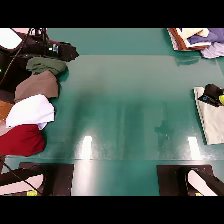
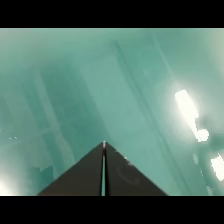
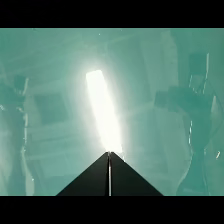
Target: Fold the shirts.
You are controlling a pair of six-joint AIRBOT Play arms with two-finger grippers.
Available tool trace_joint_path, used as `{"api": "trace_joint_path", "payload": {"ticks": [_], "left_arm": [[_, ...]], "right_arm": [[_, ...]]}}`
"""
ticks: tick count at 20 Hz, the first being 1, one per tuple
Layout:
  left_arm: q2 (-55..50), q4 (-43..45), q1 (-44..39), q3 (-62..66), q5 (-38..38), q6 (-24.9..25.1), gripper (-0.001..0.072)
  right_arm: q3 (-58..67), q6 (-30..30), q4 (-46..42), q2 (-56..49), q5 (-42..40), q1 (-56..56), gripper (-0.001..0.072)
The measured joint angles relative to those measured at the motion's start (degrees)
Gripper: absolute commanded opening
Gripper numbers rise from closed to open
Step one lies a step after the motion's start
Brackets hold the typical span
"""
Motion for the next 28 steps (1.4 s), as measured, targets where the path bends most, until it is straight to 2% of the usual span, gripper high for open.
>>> {"api": "trace_joint_path", "payload": {"ticks": [17,18,19,20,25,28], "left_arm": [[0.00,-0.09,0.00,-0.02,1.38,-0.13,0.0031],[0.00,0.04,0.00,-0.02,1.51,-0.09,0.0180],[0.00,0.96,-0.04,0.00,2.12,0.04,0.0500],[-0.07,2.99,-0.04,0.00,3.06,0.11,0.0549],[-3.58,19.82,3.13,0.00,8.70,-6.88,0.0550],[-8.90,24.52,7.52,0.00,11.69,-9.46,0.0550]], "right_arm": [[0.00,-0.02,0.02,0.00,0.17,0.02,0.0018],[0.00,-0.02,0.02,0.00,0.20,0.02,0.0018],[0.00,-0.02,0.02,0.00,0.22,0.02,0.0019],[0.00,-0.02,0.02,0.00,0.33,0.02,0.0019],[0.00,-0.02,0.04,0.02,1.22,0.02,0.0019],[0.00,-0.02,0.04,0.02,1.66,0.02,0.0019]]}}
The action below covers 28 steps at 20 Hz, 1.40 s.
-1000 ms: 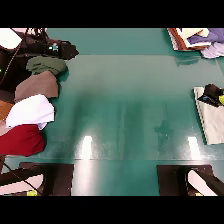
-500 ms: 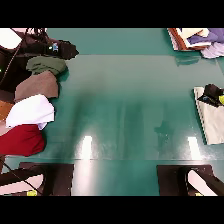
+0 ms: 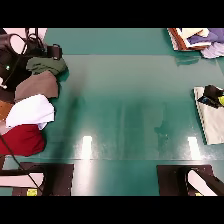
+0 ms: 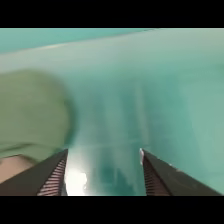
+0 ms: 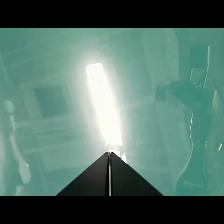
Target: Fold the shirts.
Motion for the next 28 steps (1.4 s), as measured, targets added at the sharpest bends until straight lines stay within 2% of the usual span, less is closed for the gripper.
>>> {"api": "trace_joint_path", "payload": {"ticks": [9,10,12,13,14,17,21,28], "left_arm": [[-15.96,3.50,8.74,0.00,9.62,-2.99,0.0548],[-16.90,3.52,8.96,0.00,10.36,-3.02,0.0508],[-18.16,3.54,9.22,0.02,11.85,-3.15,0.0142],[-18.53,3.67,9.35,0.02,12.59,-3.15,0.0049],[-18.80,3.74,9.46,0.15,13.16,-3.17,0.0028],[-19.17,3.10,9.55,2.10,11.98,-3.19,0.0027],[-17.49,1.64,9.46,10.95,5.11,-3.19,0.0027],[-0.83,-0.55,4.37,25.14,-1.14,-0.55,0.0027]], "right_arm": [[0.00,0.02,0.04,0.00,0.04,0.00,0.0018],[0.00,0.00,0.02,0.00,-0.02,0.00,0.0018],[0.00,0.00,0.02,0.00,-0.24,0.00,0.0018],[0.00,0.02,0.04,0.00,-0.37,0.00,0.0018],[0.00,0.02,0.02,0.00,-0.44,0.00,0.0018],[0.00,0.02,0.02,0.00,-0.55,0.00,0.0019],[0.07,0.02,0.22,0.04,-1.33,0.00,0.0018],[7.89,-0.52,2.29,0.39,-6.03,0.00,0.0018]]}}
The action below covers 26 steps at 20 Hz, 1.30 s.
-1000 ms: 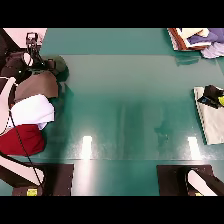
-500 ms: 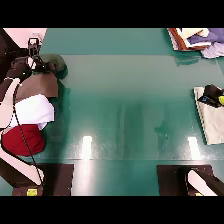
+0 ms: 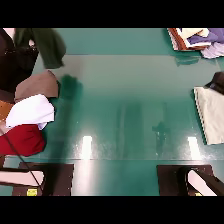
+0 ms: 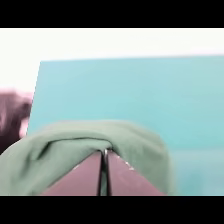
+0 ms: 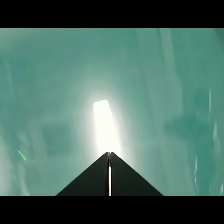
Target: Fold the shirts.
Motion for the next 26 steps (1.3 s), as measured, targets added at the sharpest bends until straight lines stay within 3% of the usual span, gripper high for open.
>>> {"api": "trace_joint_path", "payload": {"ticks": [5,9,11,15,16,17,18,22,26], "left_arm": [[14.47,-5.14,-9.22,1.88,-4.79,3.89,0.0027],[19.06,-7.80,-17.62,0.15,-14.53,4.46,0.0027],[19.78,-8.37,-22.08,-4.92,-19.52,3.08,0.0027],[20.35,-9.44,-30.77,-21.90,-21.16,-0.33,0.0029],[20.44,-10.47,-32.81,-26.77,-19.96,-0.94,0.0057],[20.48,-11.26,-34.36,-31.04,-18.64,-1.25,0.0352],[20.55,-12.22,-35.74,-34.95,-17.38,-1.60,0.0593],[20.70,-12.04,-36.00,-41.92,-14.88,-2.16,0.0620],[20.04,-10.80,-28.55,-43.17,-12.31,-2.16,0.0620]], "right_arm": [[12.50,-1.44,0.76,0.02,-2.32,0.00,0.0018],[19.82,-1.70,1.03,0.04,-2.40,0.00,0.0018],[21.94,-1.77,1.05,0.04,-1.86,0.00,0.0018],[23.69,-1.88,1.11,0.04,0.09,0.00,0.0018],[23.89,-1.86,1.11,0.04,0.68,0.00,0.0018],[24.02,-1.86,1.11,0.04,1.09,0.00,0.0018],[24.11,-1.88,1.11,0.04,1.49,0.00,0.0018],[24.26,-1.90,1.07,0.04,2.27,0.00,0.0018],[24.30,-1.95,1.05,0.02,2.60,0.00,0.0018]]}}
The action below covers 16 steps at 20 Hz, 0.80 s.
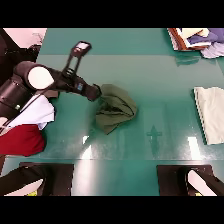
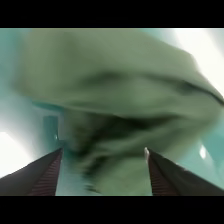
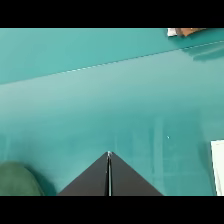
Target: Fold the shirts.
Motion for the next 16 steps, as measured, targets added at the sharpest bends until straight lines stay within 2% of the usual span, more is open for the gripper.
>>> {"api": "trace_joint_path", "payload": {"ticks": [3,7,12,13,14,15,16], "left_arm": [[-3.85,-5.07,7.34,-0.28,1.88,2.23,0.0620],[-13.92,-20.87,14.43,-0.39,3.91,9.79,0.0620],[-26.10,-38.91,17.09,-0.44,4.04,19.23,0.0617],[-27.47,-41.42,17.33,-0.44,4.42,20.63,0.0511],[-28.35,-43.43,17.38,-0.42,4.81,21.66,0.0280],[-29.11,-44.89,17.44,-0.39,5.33,22.58,0.0101],[-29.59,-45.86,17.46,-0.39,5.66,23.23,0.0028]], "right_arm": [[0.00,0.00,0.00,-0.44,0.35,0.00,0.0018],[-0.02,0.00,0.02,-2.21,2.51,0.00,0.0018],[-0.04,0.00,0.07,-5.33,5.97,0.00,0.0019],[-0.04,0.00,0.09,-5.97,6.60,0.00,0.0018],[-0.04,0.00,0.09,-6.49,7.26,0.02,0.0018],[-0.04,0.00,0.09,-7.06,8.02,0.07,0.0018],[-0.04,0.00,0.09,-7.56,8.85,0.31,0.0018]]}}
